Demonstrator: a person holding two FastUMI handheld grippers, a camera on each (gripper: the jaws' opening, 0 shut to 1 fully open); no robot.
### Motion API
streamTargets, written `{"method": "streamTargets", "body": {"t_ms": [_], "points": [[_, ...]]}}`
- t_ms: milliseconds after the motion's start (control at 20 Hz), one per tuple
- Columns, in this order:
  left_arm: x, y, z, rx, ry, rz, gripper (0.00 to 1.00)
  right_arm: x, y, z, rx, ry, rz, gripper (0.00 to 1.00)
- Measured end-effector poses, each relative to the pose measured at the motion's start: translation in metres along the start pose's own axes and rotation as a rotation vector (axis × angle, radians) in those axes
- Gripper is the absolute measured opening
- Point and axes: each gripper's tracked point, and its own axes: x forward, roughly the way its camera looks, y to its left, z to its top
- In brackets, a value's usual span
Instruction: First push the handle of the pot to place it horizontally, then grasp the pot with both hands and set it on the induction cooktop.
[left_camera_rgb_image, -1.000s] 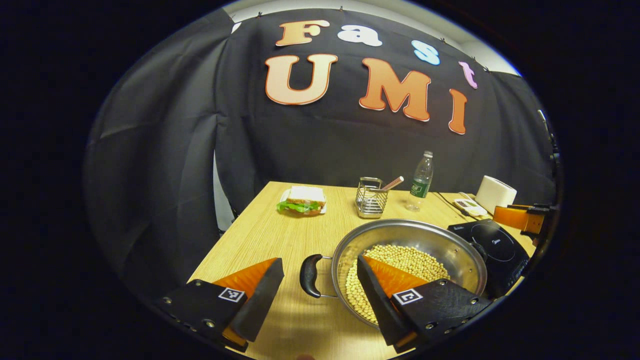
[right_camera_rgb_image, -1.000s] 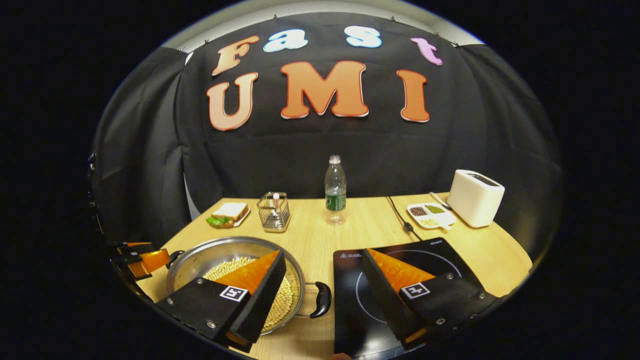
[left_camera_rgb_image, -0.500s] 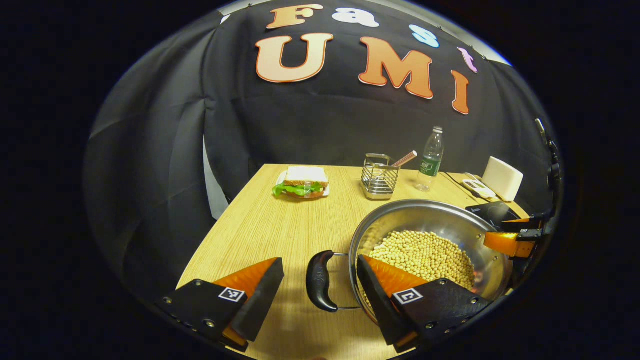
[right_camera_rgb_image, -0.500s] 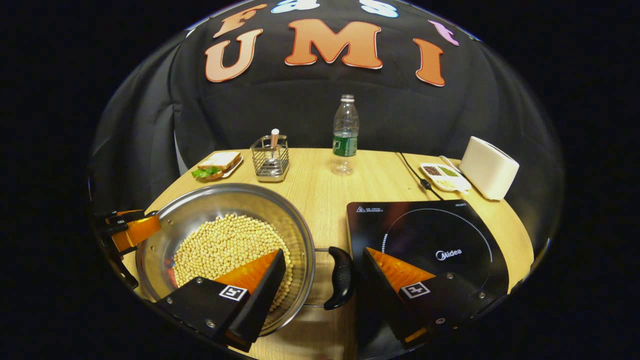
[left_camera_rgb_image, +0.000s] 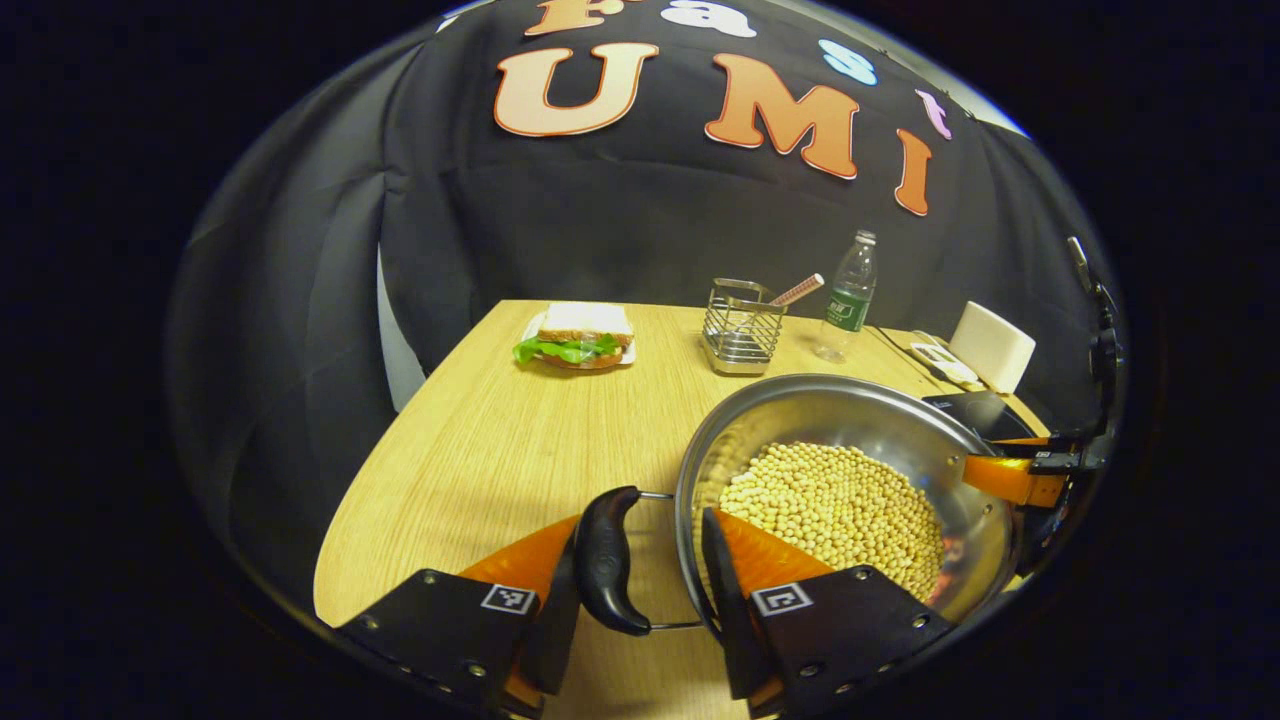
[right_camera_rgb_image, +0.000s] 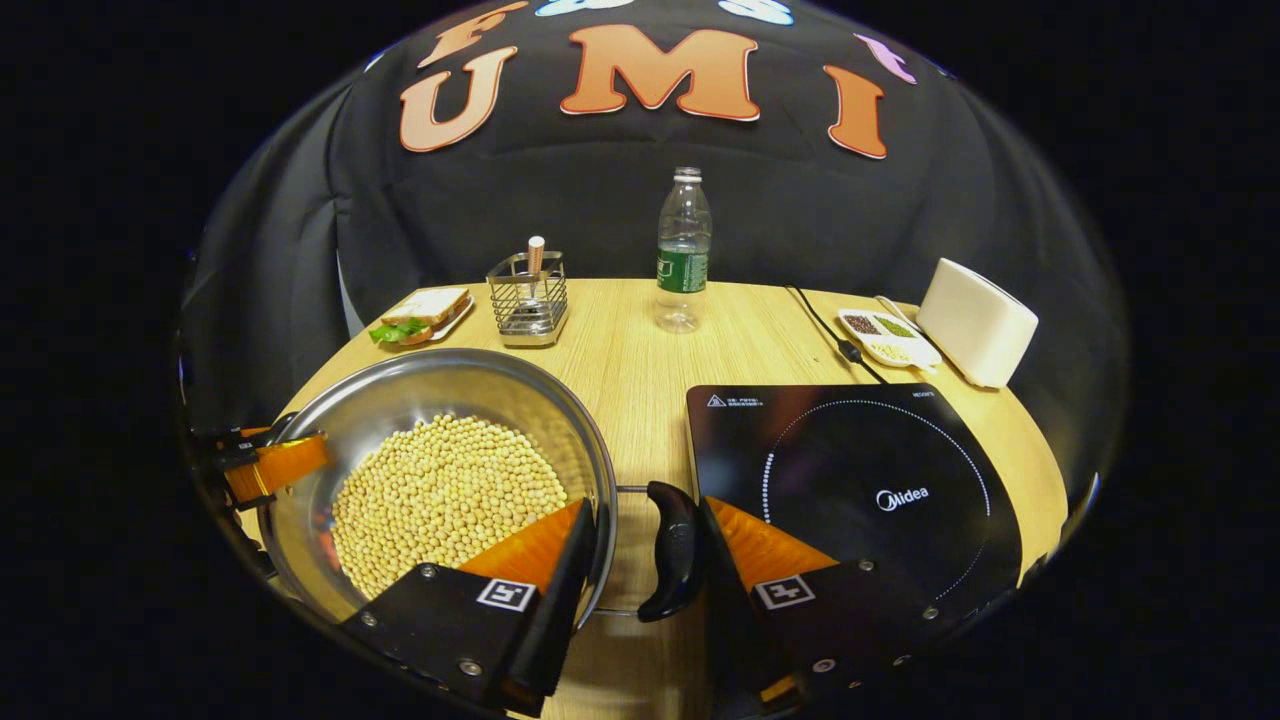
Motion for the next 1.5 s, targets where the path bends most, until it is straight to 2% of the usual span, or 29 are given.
{"method": "streamTargets", "body": {"t_ms": [100,250,350,400,500,550,600,650,800,1500], "points": [[-0.002,0.001,-0.002,-0.013,0.016,0.028,0.59,-0.001,-0.001,0.003,-0.010,-0.014,0.006,0.63],[-0.011,-0.003,0.004,-0.058,0.001,0.049,0.56,0.000,0.001,0.003,0.033,0.015,0.037,0.55],[-0.021,-0.004,0.007,-0.061,-0.005,0.061,0.55,-0.004,0.001,0.001,0.035,0.025,0.054,0.54],[-0.027,-0.003,0.007,-0.060,-0.010,0.069,0.55,-0.008,0.001,0.002,0.035,0.026,0.061,0.50],[-0.038,-0.006,0.011,-0.057,-0.025,0.073,0.56,-0.016,-0.004,0.008,0.041,0.008,0.068,0.50],[-0.044,-0.009,0.015,-0.053,-0.033,0.073,0.56,-0.021,-0.008,0.013,0.045,-0.005,0.071,0.54],[-0.050,-0.014,0.018,-0.047,-0.041,0.074,0.55,-0.025,-0.011,0.017,0.049,-0.018,0.073,0.50],[-0.054,-0.019,0.023,-0.039,-0.050,0.074,0.55,-0.030,-0.016,0.021,0.054,-0.026,0.075,0.53],[-0.065,-0.038,0.037,-0.018,-0.077,0.067,0.55,-0.042,-0.031,0.030,0.071,-0.047,0.076,0.54],[-0.070,-0.157,0.066,0.024,-0.100,-0.020,0.55,-0.079,-0.144,0.047,0.123,-0.101,0.020,0.53]]}}
